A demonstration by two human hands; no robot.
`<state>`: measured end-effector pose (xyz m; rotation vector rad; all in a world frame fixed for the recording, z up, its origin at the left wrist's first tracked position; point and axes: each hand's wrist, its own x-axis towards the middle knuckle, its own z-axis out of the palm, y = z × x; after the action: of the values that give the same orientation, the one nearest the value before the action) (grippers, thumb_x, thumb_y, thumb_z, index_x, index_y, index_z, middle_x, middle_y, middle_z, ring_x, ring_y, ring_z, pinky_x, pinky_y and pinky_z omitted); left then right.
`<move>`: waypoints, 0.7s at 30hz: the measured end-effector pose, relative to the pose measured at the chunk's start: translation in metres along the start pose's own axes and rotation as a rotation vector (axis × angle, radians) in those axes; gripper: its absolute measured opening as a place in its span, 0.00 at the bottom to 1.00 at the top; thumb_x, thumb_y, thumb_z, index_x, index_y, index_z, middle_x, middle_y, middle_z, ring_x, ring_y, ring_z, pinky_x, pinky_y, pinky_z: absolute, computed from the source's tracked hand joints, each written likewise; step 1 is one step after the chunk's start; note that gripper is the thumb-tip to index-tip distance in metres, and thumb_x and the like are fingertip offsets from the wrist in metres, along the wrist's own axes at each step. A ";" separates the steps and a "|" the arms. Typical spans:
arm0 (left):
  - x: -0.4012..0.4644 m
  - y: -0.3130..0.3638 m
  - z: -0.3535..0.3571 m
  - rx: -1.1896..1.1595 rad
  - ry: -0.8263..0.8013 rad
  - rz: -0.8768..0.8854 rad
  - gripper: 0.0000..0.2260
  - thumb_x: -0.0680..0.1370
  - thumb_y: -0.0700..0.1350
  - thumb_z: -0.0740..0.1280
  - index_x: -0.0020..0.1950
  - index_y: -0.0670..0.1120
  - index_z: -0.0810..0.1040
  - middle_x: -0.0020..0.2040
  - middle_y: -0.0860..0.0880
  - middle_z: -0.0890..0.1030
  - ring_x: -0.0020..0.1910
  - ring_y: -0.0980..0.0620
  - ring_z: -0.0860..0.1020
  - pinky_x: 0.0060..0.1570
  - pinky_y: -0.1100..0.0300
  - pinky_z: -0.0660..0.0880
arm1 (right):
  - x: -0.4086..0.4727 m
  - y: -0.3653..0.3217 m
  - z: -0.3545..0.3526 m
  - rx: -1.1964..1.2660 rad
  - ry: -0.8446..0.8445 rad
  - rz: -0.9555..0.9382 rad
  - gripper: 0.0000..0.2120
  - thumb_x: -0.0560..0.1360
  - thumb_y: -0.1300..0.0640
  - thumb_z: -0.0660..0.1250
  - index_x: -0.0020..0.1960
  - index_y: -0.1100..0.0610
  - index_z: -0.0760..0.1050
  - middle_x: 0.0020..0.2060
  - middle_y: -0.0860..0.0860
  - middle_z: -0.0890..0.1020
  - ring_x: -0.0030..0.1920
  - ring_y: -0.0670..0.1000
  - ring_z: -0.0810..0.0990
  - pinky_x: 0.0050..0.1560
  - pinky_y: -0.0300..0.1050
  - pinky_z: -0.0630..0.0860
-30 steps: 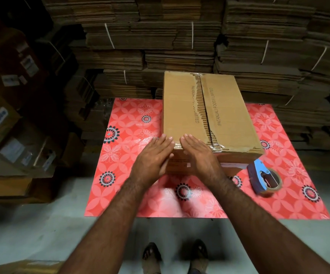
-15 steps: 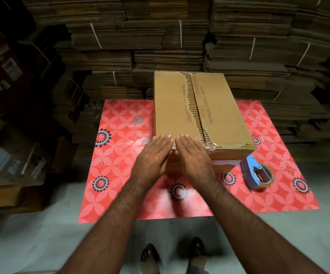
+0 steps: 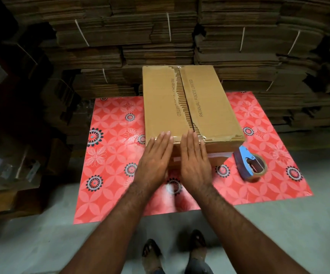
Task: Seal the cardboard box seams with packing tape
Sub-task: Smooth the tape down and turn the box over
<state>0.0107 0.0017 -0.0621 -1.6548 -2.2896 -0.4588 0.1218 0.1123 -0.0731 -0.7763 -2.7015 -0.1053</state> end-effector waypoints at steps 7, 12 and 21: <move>-0.016 0.005 0.018 0.199 -0.065 -0.034 0.40 0.77 0.47 0.66 0.81 0.38 0.48 0.82 0.42 0.47 0.81 0.44 0.47 0.79 0.45 0.49 | -0.017 -0.001 0.033 -0.035 0.037 0.049 0.33 0.79 0.59 0.47 0.79 0.66 0.37 0.78 0.63 0.38 0.80 0.60 0.41 0.78 0.60 0.49; -0.021 0.008 0.017 0.274 -0.086 -0.039 0.37 0.78 0.43 0.63 0.81 0.40 0.46 0.82 0.42 0.43 0.81 0.45 0.45 0.79 0.44 0.49 | -0.025 -0.005 0.028 -0.089 -0.039 0.083 0.33 0.80 0.58 0.49 0.79 0.66 0.38 0.78 0.63 0.38 0.79 0.60 0.40 0.77 0.63 0.50; -0.009 0.006 -0.009 -0.009 0.130 -0.018 0.22 0.79 0.41 0.61 0.73 0.38 0.71 0.76 0.41 0.68 0.76 0.42 0.65 0.74 0.40 0.61 | -0.004 0.006 -0.021 0.167 0.269 0.084 0.23 0.79 0.55 0.62 0.73 0.57 0.70 0.73 0.54 0.71 0.74 0.54 0.68 0.75 0.59 0.59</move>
<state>0.0196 -0.0085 -0.0569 -1.5614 -2.2125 -0.5645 0.1343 0.1117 -0.0545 -0.7641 -2.3863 0.0336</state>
